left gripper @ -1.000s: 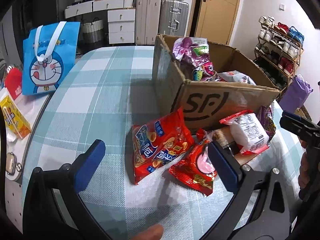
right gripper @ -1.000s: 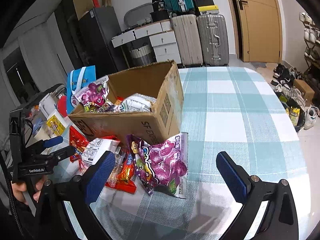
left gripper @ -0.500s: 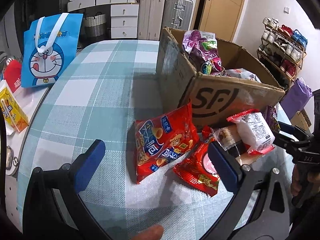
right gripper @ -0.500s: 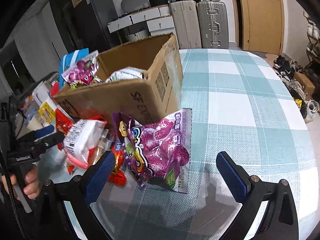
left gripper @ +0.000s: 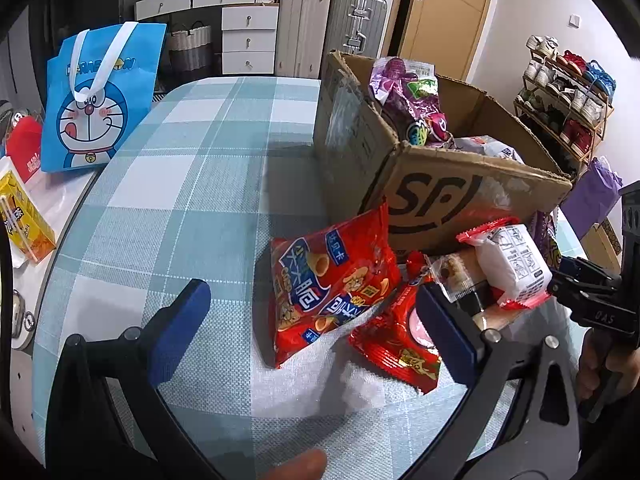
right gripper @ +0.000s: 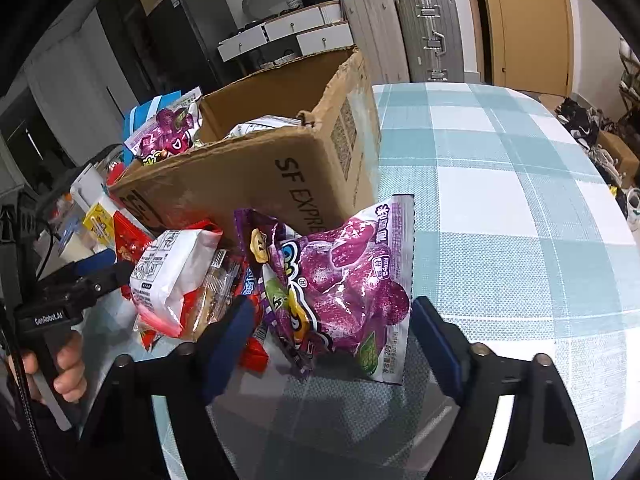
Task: Organize snacks
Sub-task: 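Grasp the red cracker bag with the left gripper while the right holds the pink grape bag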
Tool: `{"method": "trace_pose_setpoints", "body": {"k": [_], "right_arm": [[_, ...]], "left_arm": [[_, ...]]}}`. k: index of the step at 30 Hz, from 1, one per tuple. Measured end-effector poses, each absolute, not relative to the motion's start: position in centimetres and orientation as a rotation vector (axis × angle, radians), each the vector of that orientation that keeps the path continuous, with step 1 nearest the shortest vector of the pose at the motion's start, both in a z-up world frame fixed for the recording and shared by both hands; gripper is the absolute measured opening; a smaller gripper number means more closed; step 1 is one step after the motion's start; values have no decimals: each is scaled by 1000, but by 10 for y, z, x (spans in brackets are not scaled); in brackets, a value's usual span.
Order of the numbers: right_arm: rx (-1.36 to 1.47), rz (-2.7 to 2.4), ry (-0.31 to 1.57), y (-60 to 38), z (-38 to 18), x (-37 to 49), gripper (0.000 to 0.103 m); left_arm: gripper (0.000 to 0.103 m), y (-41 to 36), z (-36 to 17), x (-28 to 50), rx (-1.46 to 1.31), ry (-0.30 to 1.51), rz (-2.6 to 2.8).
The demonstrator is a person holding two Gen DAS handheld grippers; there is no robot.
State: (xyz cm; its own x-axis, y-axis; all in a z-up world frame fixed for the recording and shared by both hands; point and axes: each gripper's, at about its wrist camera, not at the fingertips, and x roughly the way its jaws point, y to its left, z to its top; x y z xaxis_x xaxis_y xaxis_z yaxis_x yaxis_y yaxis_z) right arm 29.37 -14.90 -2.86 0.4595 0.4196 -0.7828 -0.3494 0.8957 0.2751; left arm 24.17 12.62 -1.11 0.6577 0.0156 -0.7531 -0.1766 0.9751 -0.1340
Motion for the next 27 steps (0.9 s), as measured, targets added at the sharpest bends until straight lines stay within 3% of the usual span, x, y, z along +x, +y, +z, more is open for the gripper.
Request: {"method": "trace_pose_setpoints", "body": {"k": [5,9,21,27], "right_arm": [[64,489,966,-148,-26,292,60],[49,510,943,-148,-23,288,55],[42,533,910,-153,-7,280,55],[47,540,903,-155,-3,279,55]], "left_arm": [[102,127,-13,242,-211,849,111],[102,131,-14,242,-232,851,114],[101,150,-28,251,-372,871,124],[84,152,-32,257,-425,877,62]]}}
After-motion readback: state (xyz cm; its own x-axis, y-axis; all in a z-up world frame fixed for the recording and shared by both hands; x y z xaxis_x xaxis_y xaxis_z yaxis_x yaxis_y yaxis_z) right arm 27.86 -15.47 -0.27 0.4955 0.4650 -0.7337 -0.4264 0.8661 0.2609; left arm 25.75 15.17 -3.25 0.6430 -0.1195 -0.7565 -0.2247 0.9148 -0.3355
